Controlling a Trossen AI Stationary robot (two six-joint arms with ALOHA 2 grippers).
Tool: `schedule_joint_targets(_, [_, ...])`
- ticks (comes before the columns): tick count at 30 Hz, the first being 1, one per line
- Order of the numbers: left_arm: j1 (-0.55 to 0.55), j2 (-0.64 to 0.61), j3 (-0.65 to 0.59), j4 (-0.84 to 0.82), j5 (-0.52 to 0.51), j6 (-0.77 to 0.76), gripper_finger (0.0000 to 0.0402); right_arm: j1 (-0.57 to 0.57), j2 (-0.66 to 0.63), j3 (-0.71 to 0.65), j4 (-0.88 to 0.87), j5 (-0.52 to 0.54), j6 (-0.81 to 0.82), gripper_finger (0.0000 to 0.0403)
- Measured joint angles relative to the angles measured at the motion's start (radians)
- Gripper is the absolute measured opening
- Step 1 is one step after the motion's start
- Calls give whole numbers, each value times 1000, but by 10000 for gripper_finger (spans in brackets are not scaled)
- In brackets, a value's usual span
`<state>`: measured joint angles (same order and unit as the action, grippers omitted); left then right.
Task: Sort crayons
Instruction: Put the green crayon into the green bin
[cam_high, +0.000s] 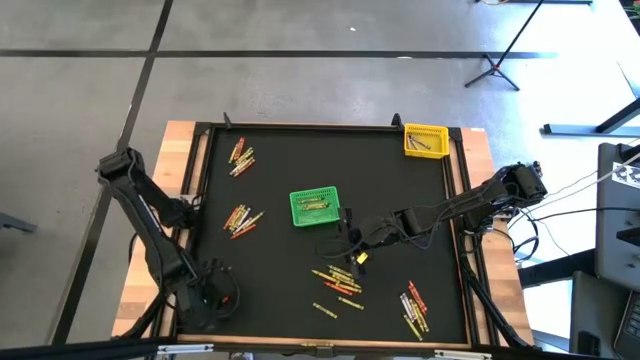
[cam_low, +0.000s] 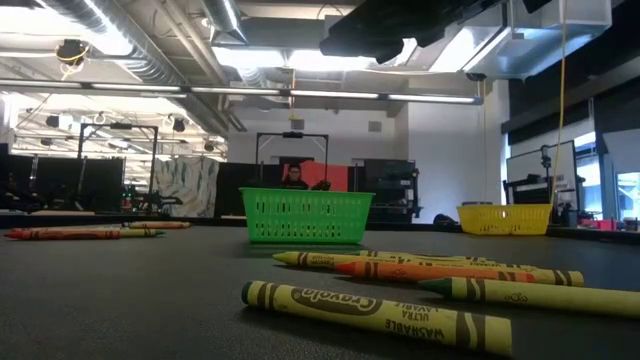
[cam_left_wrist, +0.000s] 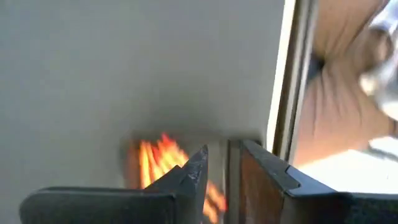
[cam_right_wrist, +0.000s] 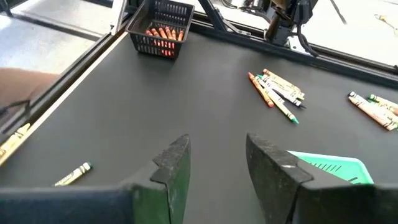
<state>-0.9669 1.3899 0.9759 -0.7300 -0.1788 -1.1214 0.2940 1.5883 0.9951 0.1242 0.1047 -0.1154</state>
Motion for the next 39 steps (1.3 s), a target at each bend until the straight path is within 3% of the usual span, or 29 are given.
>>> schedule_joint_targets(4, [33,-26,28,39,-236,190,80,0,0,0,4,0,54,152])
schedule_joint_targets(7, [68,-29,37,67,-342,347,80,0,-6,5,-63,-34,135,166])
schedule_joint_targets(11, [137,-29,37,86,-387,488,80,0,-6,74,-291,-59,196,209])
schedule_joint_targets(16, [241,-29,37,130,-397,658,80,0,-6,217,-699,-28,326,253])
schedule_joint_targets(21, [341,-29,22,290,-404,835,80,0,-10,315,-1054,58,486,261])
schedule_joint_targets(26, [405,-29,-42,467,-388,998,80,0,-38,315,-1283,112,613,261])
schedule_joint_targets(32, [454,-29,-132,689,-387,1098,80,1,-92,257,-1366,137,746,261])
schedule_joint_targets(36, [472,-29,-215,843,-386,1095,80,9,-97,213,-1318,129,769,261])
schedule_joint_targets(39, [485,-29,-252,897,-381,1089,80,9,-97,157,-1186,127,767,261])
